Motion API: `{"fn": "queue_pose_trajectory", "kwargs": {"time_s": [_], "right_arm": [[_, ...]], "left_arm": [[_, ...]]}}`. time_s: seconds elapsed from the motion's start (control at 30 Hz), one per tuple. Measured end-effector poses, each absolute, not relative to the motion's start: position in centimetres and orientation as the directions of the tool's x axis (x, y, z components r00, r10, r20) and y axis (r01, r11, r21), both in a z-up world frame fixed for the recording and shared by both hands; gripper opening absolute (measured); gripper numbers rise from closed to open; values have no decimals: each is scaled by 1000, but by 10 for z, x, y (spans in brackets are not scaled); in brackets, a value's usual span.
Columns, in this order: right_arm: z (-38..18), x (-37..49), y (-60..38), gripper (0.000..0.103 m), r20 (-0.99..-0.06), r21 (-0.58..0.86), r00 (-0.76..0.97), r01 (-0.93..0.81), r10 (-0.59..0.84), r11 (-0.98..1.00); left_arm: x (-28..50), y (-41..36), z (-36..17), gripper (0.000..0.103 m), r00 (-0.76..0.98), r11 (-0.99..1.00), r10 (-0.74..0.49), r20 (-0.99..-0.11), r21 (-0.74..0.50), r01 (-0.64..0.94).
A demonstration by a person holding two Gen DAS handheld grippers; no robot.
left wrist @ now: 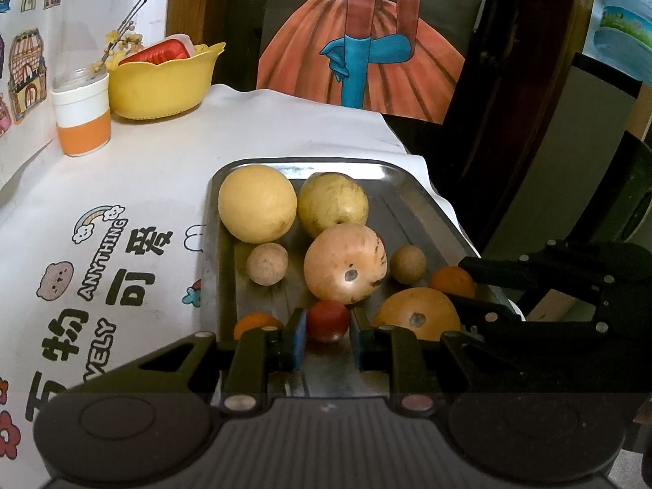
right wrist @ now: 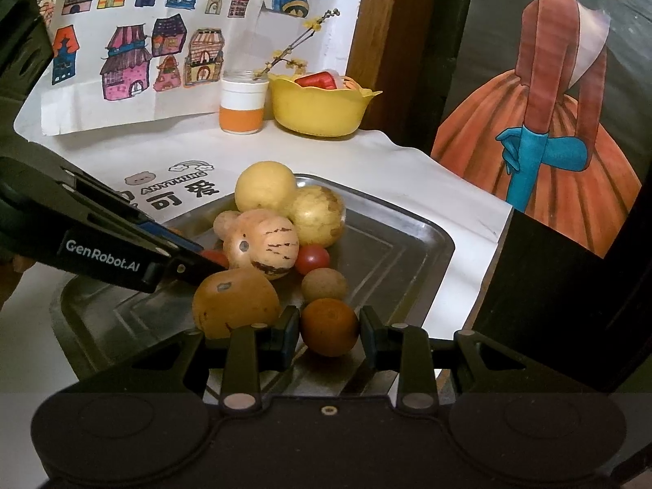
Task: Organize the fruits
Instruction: 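Carry the cherry tomato with the left tool while the right tool carries the tangerine into the tray, then open both tools to release the tomato and tangerine in the tray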
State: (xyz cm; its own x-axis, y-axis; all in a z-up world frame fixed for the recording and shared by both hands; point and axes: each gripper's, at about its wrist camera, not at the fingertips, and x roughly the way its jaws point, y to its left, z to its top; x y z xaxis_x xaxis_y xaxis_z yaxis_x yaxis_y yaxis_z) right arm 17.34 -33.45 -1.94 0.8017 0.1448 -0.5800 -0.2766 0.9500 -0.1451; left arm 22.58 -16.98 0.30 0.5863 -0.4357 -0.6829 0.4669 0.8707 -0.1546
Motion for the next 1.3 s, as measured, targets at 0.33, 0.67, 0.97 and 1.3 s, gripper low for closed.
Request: {"fn": "queue_pose_trajectory", "kwargs": {"time_s": [0.33, 0.67, 0.97, 1.3], "right_arm": [[-20, 171, -332, 35, -569, -153, 809, -277, 144, 949], [-18, 168, -334, 53, -549, -143, 826, -244, 128, 959], [-15, 158, -339, 66, -519, -107, 847, -193, 110, 975], [-11, 145, -338, 80, -478, -109, 875, -150, 80, 983]], "left_arm": [[227, -169, 2, 25, 585, 871, -434, -685, -153, 467], [224, -169, 5, 35, 596, 874, -426, -681, -141, 464], [217, -168, 12, 45, 614, 877, -423, -667, -131, 462], [204, -173, 25, 66, 673, 882, -411, -615, -81, 465]]}}
